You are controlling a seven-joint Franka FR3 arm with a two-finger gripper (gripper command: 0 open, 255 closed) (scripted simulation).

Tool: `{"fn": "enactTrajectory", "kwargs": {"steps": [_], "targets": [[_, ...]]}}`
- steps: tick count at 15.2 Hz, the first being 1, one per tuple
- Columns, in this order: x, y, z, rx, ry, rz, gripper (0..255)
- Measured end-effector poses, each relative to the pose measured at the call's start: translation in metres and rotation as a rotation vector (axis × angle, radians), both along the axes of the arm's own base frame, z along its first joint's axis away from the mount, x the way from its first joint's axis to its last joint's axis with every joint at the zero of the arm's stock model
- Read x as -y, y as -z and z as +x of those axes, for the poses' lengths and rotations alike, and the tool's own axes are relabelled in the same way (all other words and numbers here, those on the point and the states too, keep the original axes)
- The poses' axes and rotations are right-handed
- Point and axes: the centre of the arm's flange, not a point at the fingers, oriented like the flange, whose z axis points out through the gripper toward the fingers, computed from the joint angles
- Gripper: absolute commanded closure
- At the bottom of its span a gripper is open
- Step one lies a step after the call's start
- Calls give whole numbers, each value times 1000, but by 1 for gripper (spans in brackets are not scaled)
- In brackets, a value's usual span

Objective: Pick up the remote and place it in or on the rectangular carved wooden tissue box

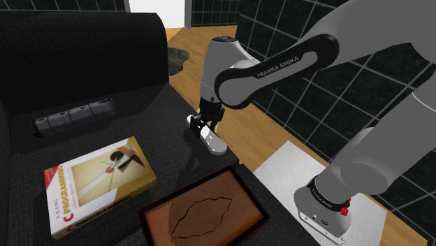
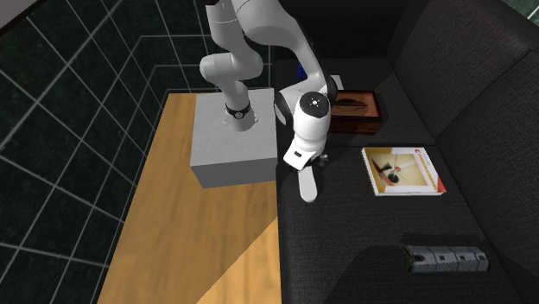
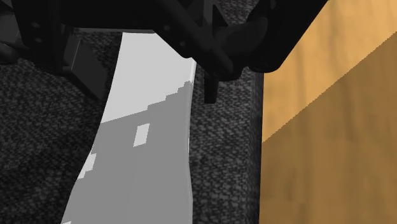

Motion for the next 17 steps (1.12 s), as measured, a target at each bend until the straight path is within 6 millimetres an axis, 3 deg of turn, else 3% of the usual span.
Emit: {"fn": "enactTrajectory", "kwargs": {"steps": [17], "targets": [[0,-89,-1,0,0,0,255]]}}
